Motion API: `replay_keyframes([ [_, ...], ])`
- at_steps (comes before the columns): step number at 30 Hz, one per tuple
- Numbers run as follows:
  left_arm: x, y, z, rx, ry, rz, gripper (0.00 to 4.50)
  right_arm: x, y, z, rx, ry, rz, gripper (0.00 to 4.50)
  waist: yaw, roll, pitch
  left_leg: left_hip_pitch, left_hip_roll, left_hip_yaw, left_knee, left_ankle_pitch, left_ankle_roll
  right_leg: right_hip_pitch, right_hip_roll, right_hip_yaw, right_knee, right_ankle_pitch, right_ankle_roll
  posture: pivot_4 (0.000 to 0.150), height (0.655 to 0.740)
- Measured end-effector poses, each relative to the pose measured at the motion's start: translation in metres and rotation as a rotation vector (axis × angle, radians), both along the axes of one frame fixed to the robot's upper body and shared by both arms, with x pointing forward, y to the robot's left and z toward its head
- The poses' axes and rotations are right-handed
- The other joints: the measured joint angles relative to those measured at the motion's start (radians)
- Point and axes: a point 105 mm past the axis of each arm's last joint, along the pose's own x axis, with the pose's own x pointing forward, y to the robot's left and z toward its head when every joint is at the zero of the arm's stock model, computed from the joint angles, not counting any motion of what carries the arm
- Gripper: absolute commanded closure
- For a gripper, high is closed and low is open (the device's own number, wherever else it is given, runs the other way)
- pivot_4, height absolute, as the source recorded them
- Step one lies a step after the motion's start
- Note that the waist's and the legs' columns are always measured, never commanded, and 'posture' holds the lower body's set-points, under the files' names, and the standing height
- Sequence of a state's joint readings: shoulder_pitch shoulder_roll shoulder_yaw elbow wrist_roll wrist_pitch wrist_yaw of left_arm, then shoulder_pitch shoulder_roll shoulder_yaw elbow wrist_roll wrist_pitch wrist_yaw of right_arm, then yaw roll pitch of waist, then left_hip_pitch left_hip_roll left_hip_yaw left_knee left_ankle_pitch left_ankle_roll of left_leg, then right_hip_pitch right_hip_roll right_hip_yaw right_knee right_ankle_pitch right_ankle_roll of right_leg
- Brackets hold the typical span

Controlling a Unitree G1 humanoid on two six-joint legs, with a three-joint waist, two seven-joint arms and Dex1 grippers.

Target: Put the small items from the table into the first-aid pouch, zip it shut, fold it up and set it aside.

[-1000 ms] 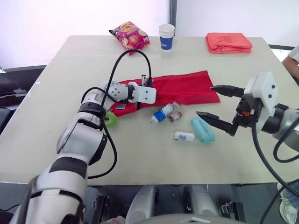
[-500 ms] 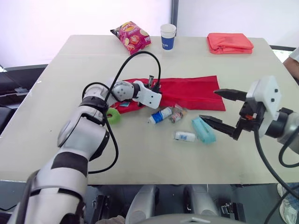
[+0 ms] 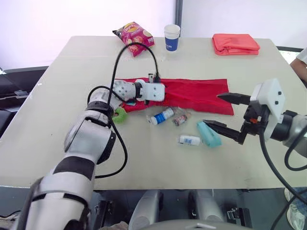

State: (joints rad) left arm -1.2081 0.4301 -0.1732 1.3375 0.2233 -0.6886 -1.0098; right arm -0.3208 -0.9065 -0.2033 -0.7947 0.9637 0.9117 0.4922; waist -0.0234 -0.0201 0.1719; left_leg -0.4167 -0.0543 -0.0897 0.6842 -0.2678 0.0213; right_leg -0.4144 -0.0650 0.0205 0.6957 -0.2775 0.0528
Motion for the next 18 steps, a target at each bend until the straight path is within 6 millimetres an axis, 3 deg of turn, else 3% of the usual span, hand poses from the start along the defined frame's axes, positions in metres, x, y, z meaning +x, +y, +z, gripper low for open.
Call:
replay_keyframes([
  [2,-0.002,0.002,0.000,-0.043,0.063,-0.006,1.58,0.001,0.000,-0.001,0.003,0.007,0.004,0.00,-0.002,0.000,0.000,0.000,0.000,0.000,0.000,0.000,0.000,0.000,0.000,0.000,0.000,0.000,0.000,0.150,0.7400],
  [8,-0.002,0.020,-0.012,-0.153,0.284,0.103,1.58,0.007,0.003,0.003,0.012,-0.005,0.031,0.00,-0.019,0.000,0.000,0.000,0.001,-0.002,0.000,0.000,0.000,0.001,0.000,-0.001,0.000,0.000,0.000,0.150,0.7400],
  [18,0.010,0.020,-0.030,-0.094,0.292,0.274,1.58,0.008,0.005,0.007,0.016,-0.019,0.043,0.00,-0.013,0.000,0.000,0.000,0.001,-0.002,0.000,0.000,0.000,0.001,0.000,-0.001,0.000,0.000,0.000,0.150,0.7400],
])
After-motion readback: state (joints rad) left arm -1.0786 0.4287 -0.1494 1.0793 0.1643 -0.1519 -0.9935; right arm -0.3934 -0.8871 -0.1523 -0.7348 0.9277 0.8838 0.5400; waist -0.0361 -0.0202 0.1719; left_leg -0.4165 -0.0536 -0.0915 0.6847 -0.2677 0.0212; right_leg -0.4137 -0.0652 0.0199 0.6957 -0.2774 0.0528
